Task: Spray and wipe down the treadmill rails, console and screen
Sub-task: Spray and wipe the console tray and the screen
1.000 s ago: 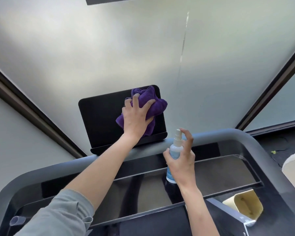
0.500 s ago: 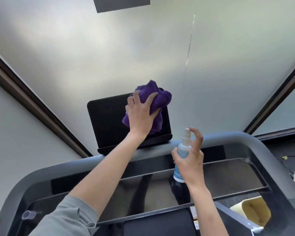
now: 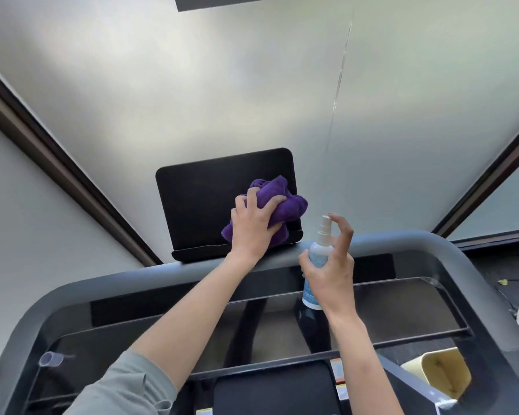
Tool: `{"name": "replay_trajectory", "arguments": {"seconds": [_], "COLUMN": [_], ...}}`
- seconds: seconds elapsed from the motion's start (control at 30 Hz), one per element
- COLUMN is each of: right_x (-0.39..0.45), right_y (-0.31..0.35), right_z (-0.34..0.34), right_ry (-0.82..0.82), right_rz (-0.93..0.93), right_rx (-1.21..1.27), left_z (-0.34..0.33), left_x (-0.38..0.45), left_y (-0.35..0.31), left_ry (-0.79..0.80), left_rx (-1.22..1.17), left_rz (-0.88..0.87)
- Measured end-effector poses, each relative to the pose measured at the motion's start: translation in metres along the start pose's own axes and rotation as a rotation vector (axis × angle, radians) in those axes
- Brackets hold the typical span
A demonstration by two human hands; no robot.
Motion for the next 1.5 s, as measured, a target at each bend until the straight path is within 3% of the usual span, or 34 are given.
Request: {"name": "replay_trajectory", "arguments": {"seconds": [0.17,0.37,0.53,0.67,0.83,0.97,1.1,1.2,1.27,1.4,1.5], "right_x": [-0.006,-0.011,-0.007,-0.005,-0.008,-0.012,-0.017,-0.017,-0.016,-0.016,-0.019], "right_y": [-0.006,-0.017,-0.014,-0.009,-0.011,-0.017,-0.019,-0.016,-0.014,-0.013,-0.014], "right_z": [0.006,0.009,0.008,0.004,0.004,0.005,0.003,-0.001,-0.003,-0.005,-0.010], "right_ry": [0.008,0.013,0.012,0.013,0.028,0.025,0.055,0.066,0.061,0.049,0.052], "right_rz": [-0.065,-0.114,-0.141,-0.122,-0.136,-0.134,-0.136,-0.117,-0.104,-0.095,-0.097], "right_rx": [0.005,-0.027,-0.008,0.011,0.007,-0.026,-0.049,-0.044,-0.037,-0.046,-0.065], "left_z": [0.024,-0.013,-0.010,-0.002,0.013,-0.012,-0.019,-0.007,0.006,0.031,0.023], "left_x": [0.055,0.057,0.019,-0.008,0.033,0.049,0.018,-0.005,-0.017,-0.009,0.021], "left_y": [-0.022,-0.027,-0.011,0.010,-0.014,-0.035,-0.019,0.001,0.016,0.048,0.052], "left_ry": [-0.258,-0.118,-0.128,-0.112,-0.273,-0.146,-0.116,-0.098,-0.127,-0.347,-0.287], "left_rx": [-0.107,0.185,0.035,-0.096,-0.139,0.105,0.000,-0.084,-0.104,-0.145,0.044], "left_rz": [0.021,-0.076,-0.134,0.003,0.006,-0.060,-0.110,-0.042,0.040,0.105,0.078]}}
Point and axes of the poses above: each hand's wrist, its own x-axis towards the middle knuckle, its own z-axis out of the back of the hand, y = z × x, the point moved 5 cm from there along x, towards the middle knuckle, and after that the axes turned 12 degrees about -y, right-handed, at the moved point
